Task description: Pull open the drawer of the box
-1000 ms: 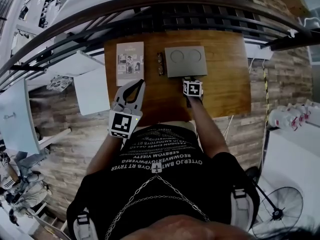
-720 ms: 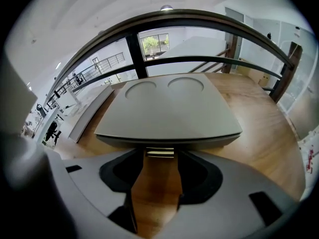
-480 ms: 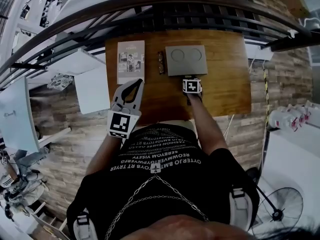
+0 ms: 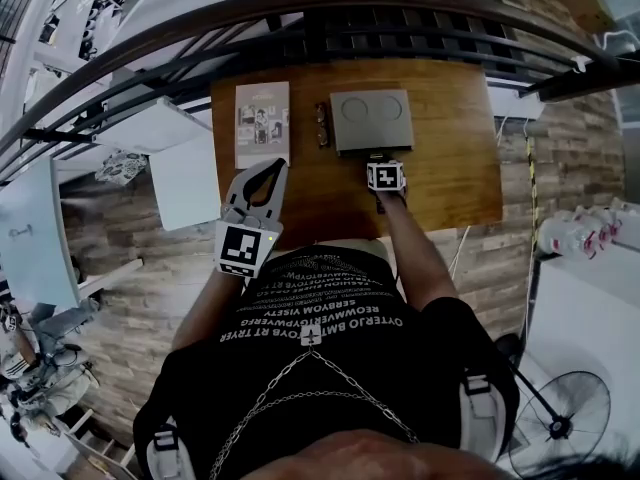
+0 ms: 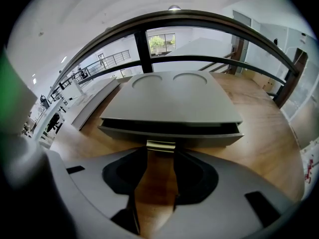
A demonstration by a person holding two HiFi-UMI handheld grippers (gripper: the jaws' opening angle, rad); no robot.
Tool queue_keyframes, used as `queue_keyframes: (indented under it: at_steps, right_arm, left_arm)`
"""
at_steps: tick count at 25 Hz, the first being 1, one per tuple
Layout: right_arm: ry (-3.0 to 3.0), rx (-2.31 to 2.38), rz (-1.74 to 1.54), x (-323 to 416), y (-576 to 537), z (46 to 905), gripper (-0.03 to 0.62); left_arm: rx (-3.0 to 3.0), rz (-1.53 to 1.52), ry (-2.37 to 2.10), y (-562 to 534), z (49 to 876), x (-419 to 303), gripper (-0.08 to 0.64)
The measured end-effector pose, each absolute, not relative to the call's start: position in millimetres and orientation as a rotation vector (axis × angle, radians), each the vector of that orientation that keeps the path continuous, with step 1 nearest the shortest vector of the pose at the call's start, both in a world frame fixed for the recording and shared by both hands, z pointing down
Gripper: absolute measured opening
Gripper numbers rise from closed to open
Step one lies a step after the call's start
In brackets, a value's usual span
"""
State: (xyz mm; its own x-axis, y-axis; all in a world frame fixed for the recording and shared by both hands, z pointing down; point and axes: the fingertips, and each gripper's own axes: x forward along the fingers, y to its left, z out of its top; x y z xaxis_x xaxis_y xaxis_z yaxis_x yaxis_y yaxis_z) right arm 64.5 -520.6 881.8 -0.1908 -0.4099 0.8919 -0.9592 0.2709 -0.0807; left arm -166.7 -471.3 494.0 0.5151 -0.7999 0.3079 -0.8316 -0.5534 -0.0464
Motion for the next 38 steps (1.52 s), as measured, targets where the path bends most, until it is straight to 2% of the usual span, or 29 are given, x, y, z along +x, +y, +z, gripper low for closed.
queue_keyframes:
  at_steps: [38]
  right_arm:
    - [-1.705, 1.267, 0.914, 80.9, -433.1, 882.7, 0.161]
  left_arm:
    - [2.684, 0.438, -1.406, -425.4, 485.4, -176.8, 0.005]
